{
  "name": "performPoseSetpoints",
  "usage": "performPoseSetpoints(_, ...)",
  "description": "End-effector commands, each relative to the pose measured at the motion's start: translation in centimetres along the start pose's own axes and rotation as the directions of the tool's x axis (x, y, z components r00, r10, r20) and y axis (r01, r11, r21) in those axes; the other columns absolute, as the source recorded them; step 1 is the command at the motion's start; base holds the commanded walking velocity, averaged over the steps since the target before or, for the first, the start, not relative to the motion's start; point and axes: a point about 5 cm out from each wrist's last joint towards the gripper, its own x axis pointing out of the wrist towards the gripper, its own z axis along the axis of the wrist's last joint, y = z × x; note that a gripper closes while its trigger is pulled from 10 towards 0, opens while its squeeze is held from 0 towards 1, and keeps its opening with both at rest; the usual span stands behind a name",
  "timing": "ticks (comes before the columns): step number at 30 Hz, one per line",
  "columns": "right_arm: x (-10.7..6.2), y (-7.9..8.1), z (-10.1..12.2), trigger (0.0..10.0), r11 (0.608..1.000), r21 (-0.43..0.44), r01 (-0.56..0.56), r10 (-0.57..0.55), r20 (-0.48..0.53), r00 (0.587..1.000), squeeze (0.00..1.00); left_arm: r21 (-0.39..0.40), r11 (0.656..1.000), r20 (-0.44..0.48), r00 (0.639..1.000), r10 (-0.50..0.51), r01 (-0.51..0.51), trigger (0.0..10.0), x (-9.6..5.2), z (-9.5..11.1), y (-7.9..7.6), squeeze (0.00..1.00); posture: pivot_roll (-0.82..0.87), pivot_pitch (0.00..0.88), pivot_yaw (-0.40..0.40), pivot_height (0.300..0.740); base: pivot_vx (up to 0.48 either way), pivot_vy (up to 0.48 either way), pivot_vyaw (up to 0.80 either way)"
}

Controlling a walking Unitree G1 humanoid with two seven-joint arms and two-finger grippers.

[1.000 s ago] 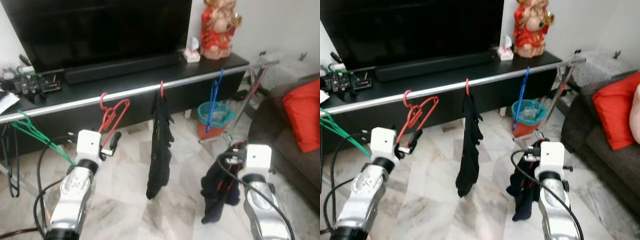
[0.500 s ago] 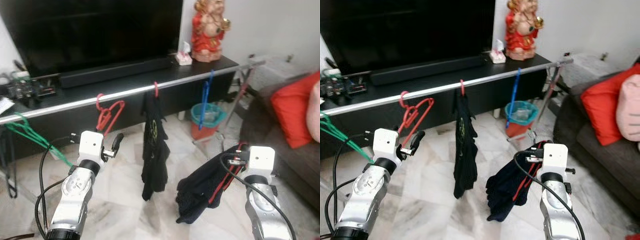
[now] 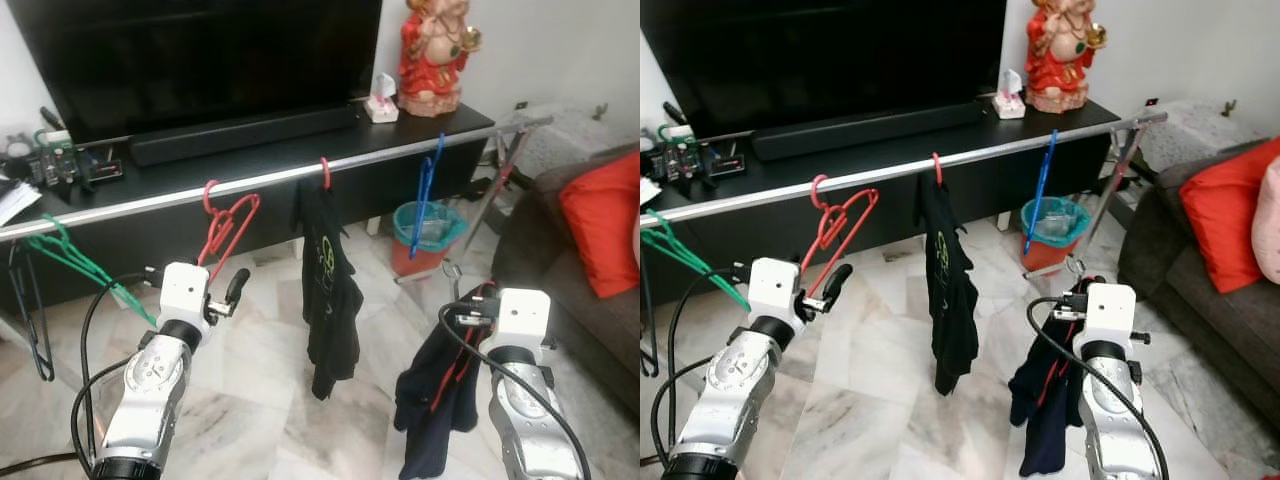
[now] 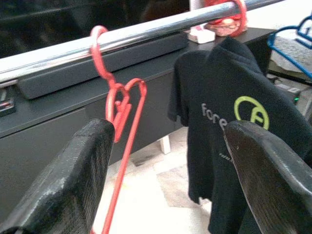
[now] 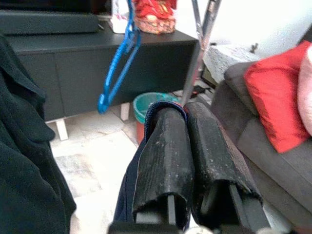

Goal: Hang hanger

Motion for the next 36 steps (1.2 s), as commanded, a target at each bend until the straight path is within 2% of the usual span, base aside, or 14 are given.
performPoseSetpoints(1,0.2,-0.1,0.7,10.0,1.0,-0.001,0.008,-0.008,0.039,0.999,0.0,0.003,1.0,0.007,1.0,-0.006,0.006,10.0,0.2,0.3,0.1,0.0,-0.15,0.0,-0.011,0.732,0.0,0.319,0.0)
performPoseSetpoints(12,0.2,0.0,0.6,10.0,1.0,0.025,0.017,-0.017,0.03,0.999,0.0,0.003,1.0,0.008,1.0,-0.013,0.013,10.0,0.1,0.4,0.1,0.0,-0.15,0.0,-0.005,0.732,0.0,0.319,0.0)
performPoseSetpoints(18,0.1,0.1,0.6,10.0,1.0,0.02,0.016,-0.017,0.042,0.999,0.0,0.005,1.0,0.011,1.0,-0.021,0.021,10.0,0.2,0.6,0.1,0.0,-0.15,0.0,0.0,0.732,0.0,0.31,-0.49)
performPoseSetpoints(24,0.1,0.1,0.4,10.0,1.0,0.011,0.02,-0.02,0.035,0.999,0.0,0.006,0.998,0.028,0.998,-0.059,0.058,10.0,0.2,0.9,-0.4,0.0,-0.15,0.0,0.0,0.732,0.0,0.0,0.0)
performPoseSetpoints(32,-0.5,-0.9,-1.7,10.0,0.998,-0.014,0.055,-0.056,-0.036,0.998,0.0,-0.009,0.996,0.034,0.995,-0.089,0.09,10.0,0.2,1.1,-1.0,0.0,-0.15,0.0,-0.001,0.732,0.0,0.0,0.0)
performPoseSetpoints(36,-1.2,-1.9,-4.1,10.0,0.995,-0.011,0.099,-0.1,-0.129,0.987,0.0,-0.009,0.996,0.026,0.995,-0.091,0.092,10.0,0.3,1.0,-1.1,0.0,-0.15,0.0,-0.001,0.732,0.0,0.0,0.0)
